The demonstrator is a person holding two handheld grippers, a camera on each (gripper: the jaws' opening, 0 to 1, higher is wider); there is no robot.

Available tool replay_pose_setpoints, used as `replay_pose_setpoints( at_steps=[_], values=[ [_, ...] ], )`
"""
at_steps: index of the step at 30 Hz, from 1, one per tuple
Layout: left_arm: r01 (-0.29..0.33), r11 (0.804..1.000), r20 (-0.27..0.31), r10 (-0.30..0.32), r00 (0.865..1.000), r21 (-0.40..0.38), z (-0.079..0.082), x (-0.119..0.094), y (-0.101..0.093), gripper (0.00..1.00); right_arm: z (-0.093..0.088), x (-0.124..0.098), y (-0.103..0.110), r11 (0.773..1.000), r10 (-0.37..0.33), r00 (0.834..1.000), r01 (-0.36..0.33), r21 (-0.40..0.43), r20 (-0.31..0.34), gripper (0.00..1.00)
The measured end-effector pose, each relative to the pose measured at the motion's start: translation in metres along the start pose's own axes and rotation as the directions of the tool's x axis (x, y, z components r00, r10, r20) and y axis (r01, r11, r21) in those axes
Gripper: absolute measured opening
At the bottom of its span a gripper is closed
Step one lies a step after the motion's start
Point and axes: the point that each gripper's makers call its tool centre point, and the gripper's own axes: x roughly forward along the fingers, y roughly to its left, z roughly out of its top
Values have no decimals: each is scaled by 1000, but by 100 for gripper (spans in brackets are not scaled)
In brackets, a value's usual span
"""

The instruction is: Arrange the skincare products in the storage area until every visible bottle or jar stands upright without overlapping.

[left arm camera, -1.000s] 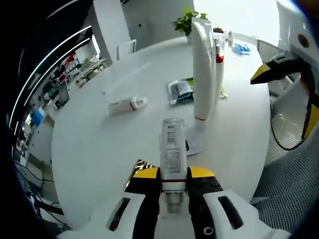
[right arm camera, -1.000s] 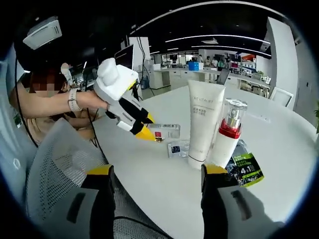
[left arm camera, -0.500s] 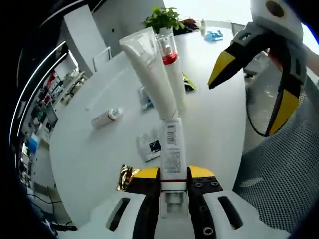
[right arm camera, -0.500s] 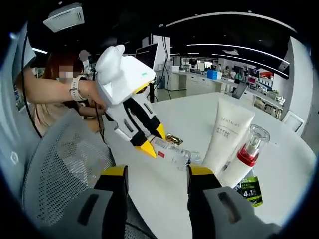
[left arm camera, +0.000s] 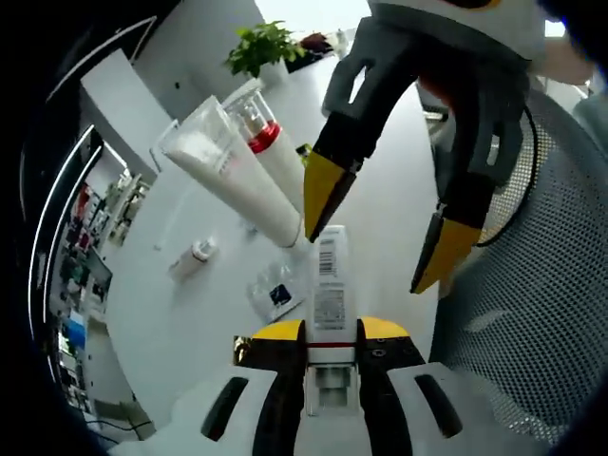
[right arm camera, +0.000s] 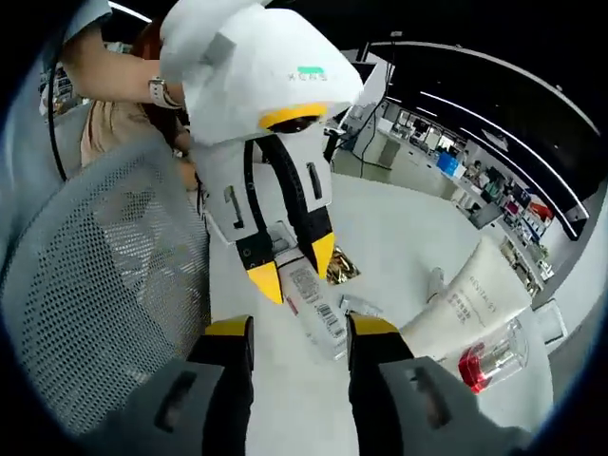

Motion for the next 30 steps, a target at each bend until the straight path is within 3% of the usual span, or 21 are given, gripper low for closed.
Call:
replay_pose_setpoints(
  at_steps=[3,12,25,30],
  values=[
    [-4,999,-2,4,1000,52,3,-2,-2,16,1,5,-2,1000,14,1000,-14,-17,-9,37],
    [11,993,-7,-10,1000,115,11,-4,-8,16,0,19,-4,997,63,998,-64,-51,-30,27],
    [24,976,-52,-13,999,216,9,-2,-10,17,-7,25,5,987,119,990,-126,-100,-73,23],
    [42,974,-29,-37,999,221,16,-5,-11,17,-12,25,6,984,124,988,-134,-119,-88,21]
  ],
)
